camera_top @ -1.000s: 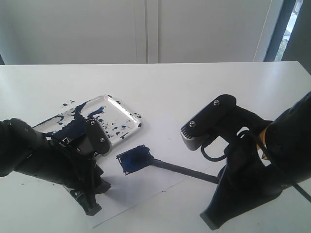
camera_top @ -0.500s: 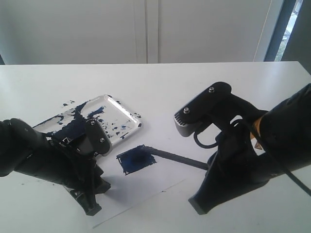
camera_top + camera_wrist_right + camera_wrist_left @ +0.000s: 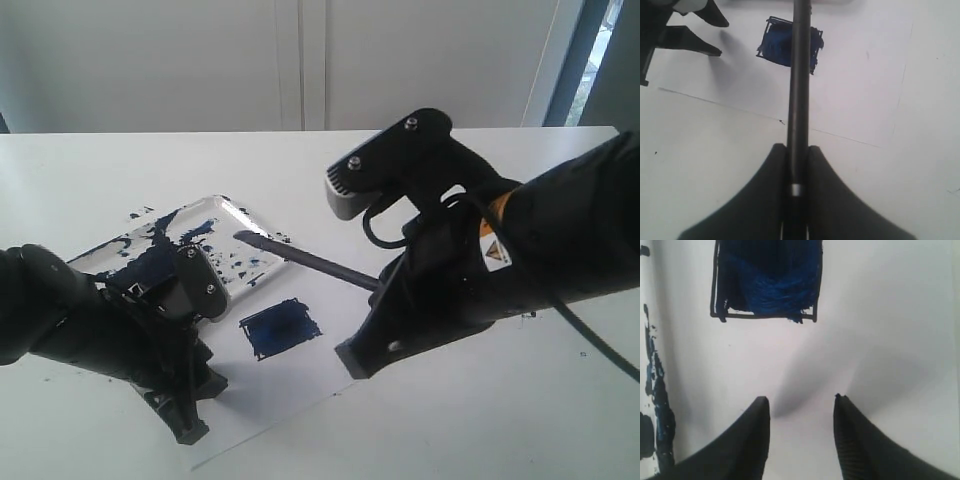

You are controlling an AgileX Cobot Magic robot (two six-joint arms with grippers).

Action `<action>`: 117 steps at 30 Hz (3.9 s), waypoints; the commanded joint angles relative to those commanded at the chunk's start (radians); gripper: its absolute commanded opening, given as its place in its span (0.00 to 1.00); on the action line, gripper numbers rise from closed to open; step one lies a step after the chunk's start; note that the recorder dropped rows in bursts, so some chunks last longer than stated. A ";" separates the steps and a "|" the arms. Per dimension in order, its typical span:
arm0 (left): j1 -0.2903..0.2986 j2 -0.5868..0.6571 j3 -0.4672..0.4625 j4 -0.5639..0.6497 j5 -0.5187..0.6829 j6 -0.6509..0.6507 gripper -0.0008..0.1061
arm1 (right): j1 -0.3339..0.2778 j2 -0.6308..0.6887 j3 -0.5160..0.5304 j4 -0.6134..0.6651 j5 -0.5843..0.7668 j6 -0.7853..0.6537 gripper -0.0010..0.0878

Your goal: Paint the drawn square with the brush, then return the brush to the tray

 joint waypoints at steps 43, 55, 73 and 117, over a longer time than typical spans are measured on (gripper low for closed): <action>0.002 -0.169 0.059 0.008 -0.001 -0.072 0.45 | 0.000 0.467 -0.244 0.075 -0.186 -0.184 0.01; 0.002 -0.217 0.142 -0.053 -0.043 -0.076 0.42 | 0.000 0.548 -0.311 0.290 -0.145 -0.385 0.01; 0.002 -0.305 0.178 -0.100 -0.098 -0.076 0.32 | 0.000 0.550 -0.311 0.268 -0.147 -0.385 0.31; 0.002 -1.184 0.222 -0.654 -0.258 0.538 0.01 | 0.000 -0.786 -0.131 -0.359 0.130 -0.190 0.01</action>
